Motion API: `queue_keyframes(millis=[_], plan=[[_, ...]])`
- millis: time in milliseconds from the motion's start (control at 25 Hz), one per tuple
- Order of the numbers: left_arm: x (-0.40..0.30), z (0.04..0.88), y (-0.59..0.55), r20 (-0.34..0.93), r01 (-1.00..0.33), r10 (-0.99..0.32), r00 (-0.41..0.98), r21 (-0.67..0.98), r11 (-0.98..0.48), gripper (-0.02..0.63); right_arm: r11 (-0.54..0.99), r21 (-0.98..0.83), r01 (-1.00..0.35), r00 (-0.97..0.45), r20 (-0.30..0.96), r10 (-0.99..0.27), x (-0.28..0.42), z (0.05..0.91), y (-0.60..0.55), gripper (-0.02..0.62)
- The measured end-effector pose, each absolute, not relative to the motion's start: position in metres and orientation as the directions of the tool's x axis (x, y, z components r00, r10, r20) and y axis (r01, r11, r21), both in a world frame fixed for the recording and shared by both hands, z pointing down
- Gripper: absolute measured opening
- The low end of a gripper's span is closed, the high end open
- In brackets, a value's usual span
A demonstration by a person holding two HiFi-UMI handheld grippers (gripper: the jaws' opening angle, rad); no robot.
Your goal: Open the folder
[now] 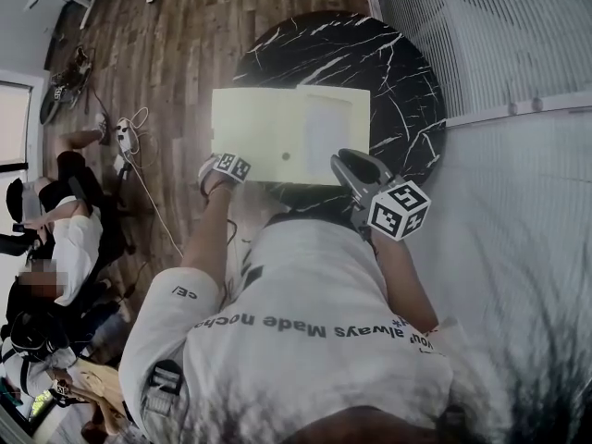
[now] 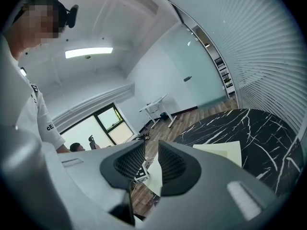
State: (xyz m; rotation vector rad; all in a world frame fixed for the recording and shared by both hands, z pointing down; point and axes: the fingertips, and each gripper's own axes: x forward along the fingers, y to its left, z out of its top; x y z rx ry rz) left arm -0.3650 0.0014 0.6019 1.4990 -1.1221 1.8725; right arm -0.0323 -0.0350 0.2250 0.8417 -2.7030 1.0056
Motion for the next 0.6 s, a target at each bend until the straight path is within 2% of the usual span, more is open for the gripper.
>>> queue_keyframes(millis=[280, 600], plan=[[-0.362, 0.604, 0.003, 0.965, -0.814, -0.105, -0.241, -0.260, -0.519, 0.002, 0.610, -0.557, -0.564, -0.823, 0.320, -0.468, -0.027, 0.230, -0.039, 0.081], [-0.362, 0.546, -0.002, 0.941, -0.852, -0.259, -0.215, -0.311, -0.422, 0.002, 0.630, -0.469, -0.619, -0.785, 0.352, -0.509, -0.020, 0.229, -0.047, 0.056]])
